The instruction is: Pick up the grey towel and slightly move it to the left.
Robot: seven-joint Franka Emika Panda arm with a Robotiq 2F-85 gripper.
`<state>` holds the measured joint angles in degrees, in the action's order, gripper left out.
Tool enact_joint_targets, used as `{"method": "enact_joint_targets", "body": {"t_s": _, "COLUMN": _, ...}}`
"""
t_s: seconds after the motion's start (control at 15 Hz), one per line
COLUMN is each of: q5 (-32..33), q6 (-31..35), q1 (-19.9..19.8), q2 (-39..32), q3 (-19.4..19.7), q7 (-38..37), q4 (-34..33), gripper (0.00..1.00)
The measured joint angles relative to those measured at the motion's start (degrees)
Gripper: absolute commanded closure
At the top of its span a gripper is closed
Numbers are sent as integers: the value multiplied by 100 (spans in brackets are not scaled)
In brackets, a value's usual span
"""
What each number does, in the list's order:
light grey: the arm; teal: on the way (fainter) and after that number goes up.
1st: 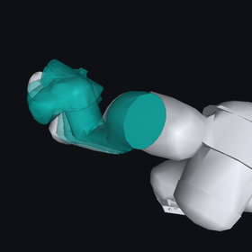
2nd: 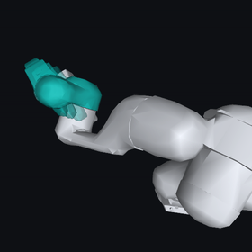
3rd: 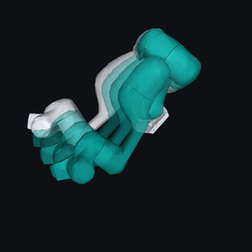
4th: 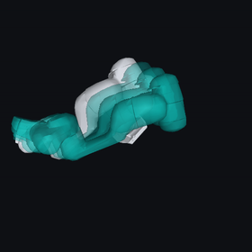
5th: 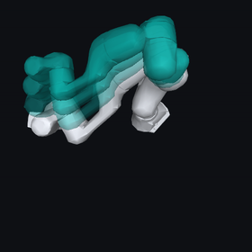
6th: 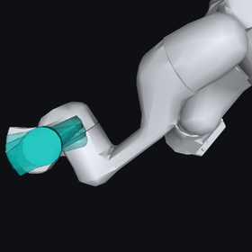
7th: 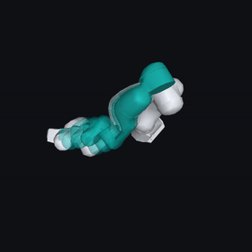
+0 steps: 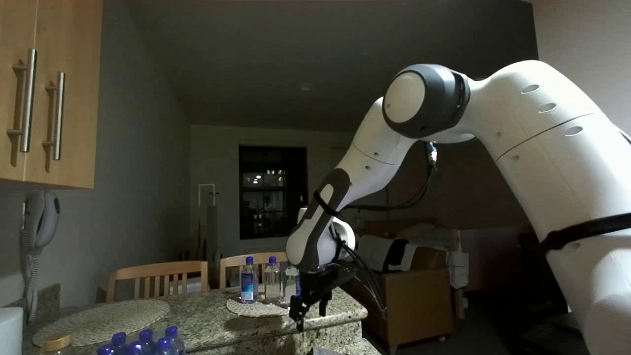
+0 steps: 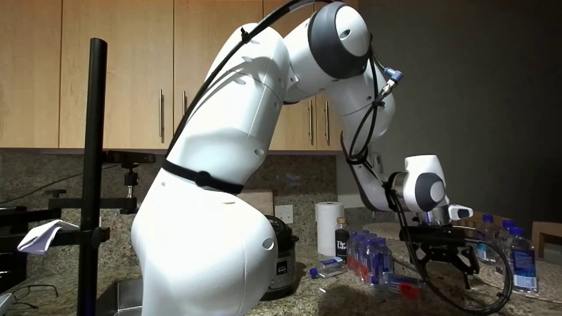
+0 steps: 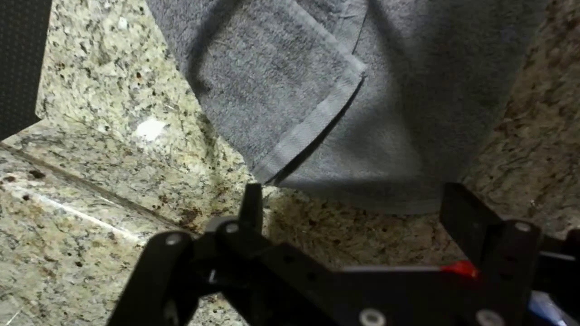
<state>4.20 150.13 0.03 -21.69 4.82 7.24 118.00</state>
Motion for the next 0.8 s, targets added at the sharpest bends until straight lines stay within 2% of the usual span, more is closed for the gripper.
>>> {"method": "enact_joint_targets", "body": {"t_s": 0.33, "q5": 2, "q6": 110, "q1": -54, "q2": -587, "q3": 154, "q7": -104, "q4": -455, "gripper": 0}}
{"method": "enact_joint_targets", "body": {"t_s": 0.8, "q5": 194, "q6": 225, "q1": -276, "q2": -963, "q3": 664, "q7": -207, "q4": -820, "gripper": 0}}
